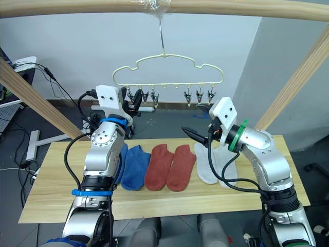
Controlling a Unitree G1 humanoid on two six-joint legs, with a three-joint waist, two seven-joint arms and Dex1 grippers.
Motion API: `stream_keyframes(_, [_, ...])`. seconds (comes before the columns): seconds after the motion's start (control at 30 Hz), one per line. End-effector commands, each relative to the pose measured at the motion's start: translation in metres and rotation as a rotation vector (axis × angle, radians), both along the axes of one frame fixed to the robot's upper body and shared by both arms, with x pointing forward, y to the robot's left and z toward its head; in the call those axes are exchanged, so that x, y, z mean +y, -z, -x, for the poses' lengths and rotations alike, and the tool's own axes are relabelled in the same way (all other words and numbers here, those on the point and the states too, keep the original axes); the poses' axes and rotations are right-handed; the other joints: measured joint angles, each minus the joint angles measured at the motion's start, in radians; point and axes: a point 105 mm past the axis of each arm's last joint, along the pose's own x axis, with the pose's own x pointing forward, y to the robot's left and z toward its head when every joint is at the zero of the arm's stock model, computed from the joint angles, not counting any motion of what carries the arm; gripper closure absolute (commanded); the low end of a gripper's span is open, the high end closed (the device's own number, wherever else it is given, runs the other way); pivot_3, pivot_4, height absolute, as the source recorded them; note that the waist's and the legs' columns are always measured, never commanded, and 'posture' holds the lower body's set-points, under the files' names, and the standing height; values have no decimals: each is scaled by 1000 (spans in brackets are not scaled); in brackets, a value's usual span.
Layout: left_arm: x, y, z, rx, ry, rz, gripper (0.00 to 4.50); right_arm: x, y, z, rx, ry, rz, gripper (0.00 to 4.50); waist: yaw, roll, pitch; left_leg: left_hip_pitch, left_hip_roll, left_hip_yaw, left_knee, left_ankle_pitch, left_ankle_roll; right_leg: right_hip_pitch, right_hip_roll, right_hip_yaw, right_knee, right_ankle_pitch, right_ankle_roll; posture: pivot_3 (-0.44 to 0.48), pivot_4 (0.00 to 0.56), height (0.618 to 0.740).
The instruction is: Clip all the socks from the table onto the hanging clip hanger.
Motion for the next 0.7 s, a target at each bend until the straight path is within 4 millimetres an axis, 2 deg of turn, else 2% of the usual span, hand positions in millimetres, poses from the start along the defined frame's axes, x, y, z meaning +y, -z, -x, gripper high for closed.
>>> stream_keyframes(0.03, [-1, -11, 4, -57, -12, -7, 2069, -1, -14, 4, -46, -6, -13, 0, 1, 0, 0, -2, 0, 0, 0, 0, 0, -2, 0, 0, 0, 0, 0, -75, 278, 740])
stream_keyframes(0.23, [-1, -8, 5, -51, -14, -1, 2069, -2, -15, 3, -49, 1, -14, 0, 1, 0, 0, -2, 0, 0, 0, 0, 0, -2, 0, 0, 0, 0, 0, -75, 278, 740])
stream_keyframes(0.33, [-3, -9, 5, -54, -4, 5, 2615, -2, -15, 2, -48, 2, -13, 0, 1, 0, 0, -2, 0, 0, 0, 0, 0, -2, 0, 0, 0, 0, 0, -75, 278, 740])
stream_keyframes(0.47, [-3, -10, 6, -58, -2, 9, 3817, -2, -13, 2, -43, 2, -14, 0, 1, 0, 0, -2, 0, 0, 0, 0, 0, -2, 0, 0, 0, 0, 0, -72, 279, 740])
stream_keyframes(0.53, [-3, -11, 7, -61, -2, 10, 4219, -1, -13, 3, -42, 3, -15, 0, 1, 0, 0, -2, 0, 0, 0, 0, 0, -2, 0, 0, 0, 0, 0, -72, 279, 740])
stream_keyframes(0.63, [-2, -12, 7, -65, -2, 7, 4257, -1, -10, 2, -34, 10, -15, 0, 1, 0, 0, -2, 0, 0, 0, 0, 0, -2, 0, 0, 0, 0, 0, -72, 279, 740])
stream_keyframes(0.7, [-2, -13, 7, -66, 2, -5, 4257, -5, 4, 1, -1, 33, 7, 0, 2, 0, 0, -2, 0, 0, 0, 0, 0, -2, 0, 0, 0, 0, 0, -61, 279, 740])
